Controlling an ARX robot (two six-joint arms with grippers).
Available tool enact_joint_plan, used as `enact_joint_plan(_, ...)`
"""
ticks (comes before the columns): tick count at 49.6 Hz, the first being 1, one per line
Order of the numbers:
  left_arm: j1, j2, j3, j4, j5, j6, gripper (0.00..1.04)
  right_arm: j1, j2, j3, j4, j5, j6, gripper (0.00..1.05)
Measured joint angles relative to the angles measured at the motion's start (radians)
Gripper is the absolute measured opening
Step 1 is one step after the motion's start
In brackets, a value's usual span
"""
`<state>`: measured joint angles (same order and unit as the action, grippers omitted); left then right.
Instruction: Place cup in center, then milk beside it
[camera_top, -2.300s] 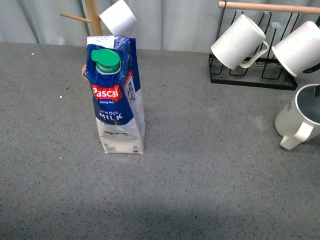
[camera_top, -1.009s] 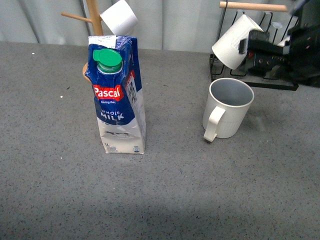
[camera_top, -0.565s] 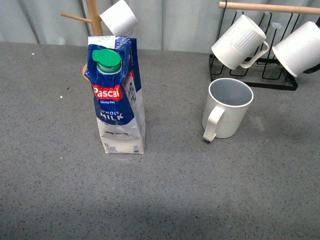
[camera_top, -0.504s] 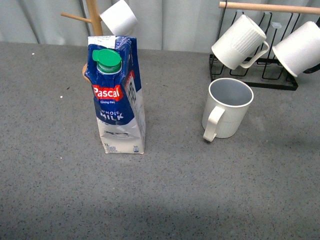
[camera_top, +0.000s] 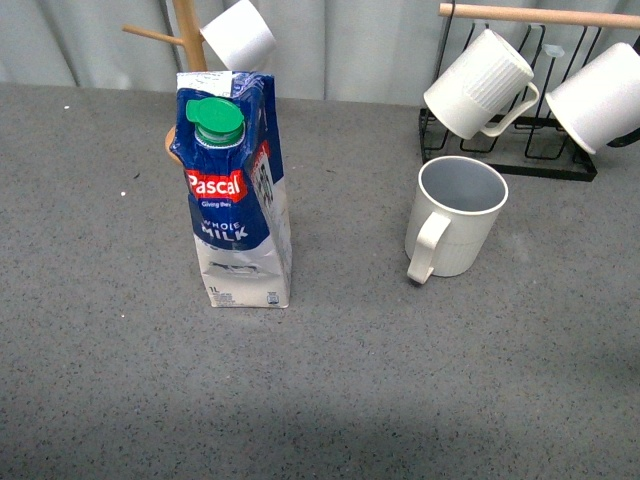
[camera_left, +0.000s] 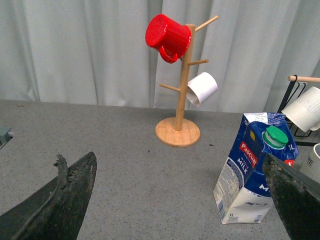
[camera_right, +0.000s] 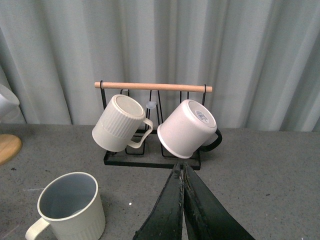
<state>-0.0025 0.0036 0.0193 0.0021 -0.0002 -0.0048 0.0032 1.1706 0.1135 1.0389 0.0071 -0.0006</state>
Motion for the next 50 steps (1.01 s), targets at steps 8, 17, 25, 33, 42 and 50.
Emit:
enact_joint_plan(8,0.000,0.000,0.000,0.000,0.000,0.000,0.98,-0.001,-0.145,-0.047,-0.097,-0.004,0.000,0.01)
enact_joint_plan(17,0.000,0.000,0.000,0.000,0.000,0.000,0.98,-0.001,-0.312,-0.084,-0.227,-0.005,0.000,0.01)
enact_joint_plan(25,0.000,0.000,0.000,0.000,0.000,0.000,0.98,-0.001,-0.460,-0.102,-0.354,-0.005,0.000,0.01)
enact_joint_plan(33,0.000,0.000,0.000,0.000,0.000,0.000,0.98,-0.001,-0.587,-0.108,-0.468,-0.005,0.000,0.01)
enact_joint_plan(42,0.000,0.000,0.000,0.000,0.000,0.000,0.98,-0.001,-0.705,-0.109,-0.575,-0.005,0.000,0.01)
enact_joint_plan(50,0.000,0.000,0.000,0.000,0.000,0.000,0.98,-0.001,-0.775,-0.109,-0.643,-0.005,0.000,0.01)
